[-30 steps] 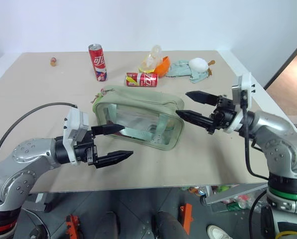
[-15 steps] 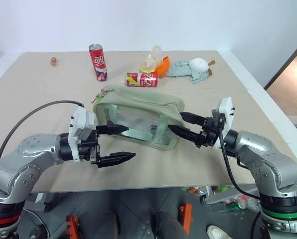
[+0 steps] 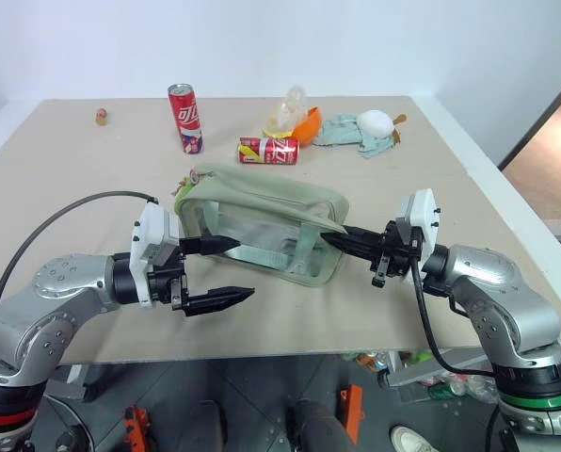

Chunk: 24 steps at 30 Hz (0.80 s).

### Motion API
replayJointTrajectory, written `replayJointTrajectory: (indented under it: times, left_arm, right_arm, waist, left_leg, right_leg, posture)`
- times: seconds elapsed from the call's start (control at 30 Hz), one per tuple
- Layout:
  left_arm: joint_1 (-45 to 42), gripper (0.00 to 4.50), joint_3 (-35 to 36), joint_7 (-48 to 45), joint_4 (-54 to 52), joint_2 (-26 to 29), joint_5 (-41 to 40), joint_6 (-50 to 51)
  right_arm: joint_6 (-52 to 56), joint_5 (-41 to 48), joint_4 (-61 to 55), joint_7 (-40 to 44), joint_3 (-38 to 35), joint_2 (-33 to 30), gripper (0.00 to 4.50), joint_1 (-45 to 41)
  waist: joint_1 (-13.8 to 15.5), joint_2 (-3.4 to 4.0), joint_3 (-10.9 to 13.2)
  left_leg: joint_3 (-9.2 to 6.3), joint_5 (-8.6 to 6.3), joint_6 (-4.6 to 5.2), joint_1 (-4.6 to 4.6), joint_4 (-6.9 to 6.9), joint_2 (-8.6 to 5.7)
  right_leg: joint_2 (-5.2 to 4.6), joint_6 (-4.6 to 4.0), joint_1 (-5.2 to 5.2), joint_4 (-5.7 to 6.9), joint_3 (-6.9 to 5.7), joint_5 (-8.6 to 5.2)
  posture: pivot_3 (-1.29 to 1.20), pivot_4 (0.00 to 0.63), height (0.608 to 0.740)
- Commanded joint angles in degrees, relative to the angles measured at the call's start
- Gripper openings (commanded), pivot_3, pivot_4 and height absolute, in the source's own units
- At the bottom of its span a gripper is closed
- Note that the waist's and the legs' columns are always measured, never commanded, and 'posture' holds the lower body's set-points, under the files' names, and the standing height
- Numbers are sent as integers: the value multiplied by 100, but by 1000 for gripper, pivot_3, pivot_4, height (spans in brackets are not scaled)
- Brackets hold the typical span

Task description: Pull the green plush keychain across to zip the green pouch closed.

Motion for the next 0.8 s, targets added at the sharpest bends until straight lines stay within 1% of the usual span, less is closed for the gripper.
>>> replayJointTrajectory:
  times: [0.03,0.13,0.2,0.27,0.33,0.47,0.57,0.67,0.73,0.8]
  left_arm:
    - [-32,4500,124,19,-80,28,-34,-14]
    - [-23,4500,166,50,-105,33,-57,1]
    - [6,4500,239,124,-136,25,-96,20]
    - [69,4500,286,145,-174,55,-101,23]
    - [110,4500,309,149,-195,79,-99,22]
    - [108,4500,409,258,-199,35,-173,49]
    - [31,4500,836,578,-16,-33,-571,225]
    - [56,4500,1500,868,321,49,-1000,433]
    - [163,4500,1830,885,475,153,-1097,495]
    - [210,4500,2074,1040,616,124,-1183,537]
  right_arm:
    - [-642,-236,829,652,-21,-184,39,-563]
    - [-1161,-485,1726,1217,105,-246,39,-1036]
    - [-1324,-546,2281,1502,132,-252,39,-1451]
    - [-1376,-576,2651,1678,145,-270,39,-1805]
    - [-1413,-596,2831,1807,146,-264,39,-1969]
    - [-1361,-638,2815,1876,180,-191,39,-1996]
    - [-1277,-636,2574,1824,216,-151,39,-1806]
    - [-1231,-639,2430,1734,166,-159,39,-1612]
    - [-1188,-624,2330,1645,115,-154,39,-1513]
    - [-1147,-600,2216,1592,97,-157,39,-1434]
  waist:
    - [2,0,0]
    - [8,0,0]
    - [8,1,1]
    - [-1,2,1]
    - [1,2,1]
    - [8,2,1]
    - [6,1,1]
    - [-10,2,1]
    - [-13,2,1]
    - [-13,3,1]
  left_leg:
    - [0,3,4,0,0,-1]
    - [0,3,4,1,1,0]
    - [-1,3,4,0,-1,0]
    - [2,3,4,-1,-1,0]
    - [2,3,4,0,-2,1]
    - [-3,3,4,-1,-4,2]
    - [-2,2,4,-2,-4,2]
    - [-2,2,4,3,-4,8]
    - [-2,3,4,6,-4,16]
    - [-3,3,4,10,-4,18]
  right_leg:
    - [0,1,1,0,0,3]
    - [0,1,3,0,0,4]
    - [0,-1,2,0,-2,0]
    - [0,-1,0,0,1,1]
    - [1,-3,0,0,2,3]
    - [2,-17,0,0,-4,8]
    - [1,-17,0,0,-3,8]
    - [6,-16,0,1,-2,7]
    - [16,-15,0,3,-2,7]
    - [19,-18,0,6,-2,8]
  posture:
    - [0,150,740]
    - [0,150,740]
    - [0,150,740]
    - [0,150,740]
    - [0,150,740]
    - [0,150,740]
    - [0,150,740]
    - [0,150,740]
    - [0,150,740]
    - [0,150,740]
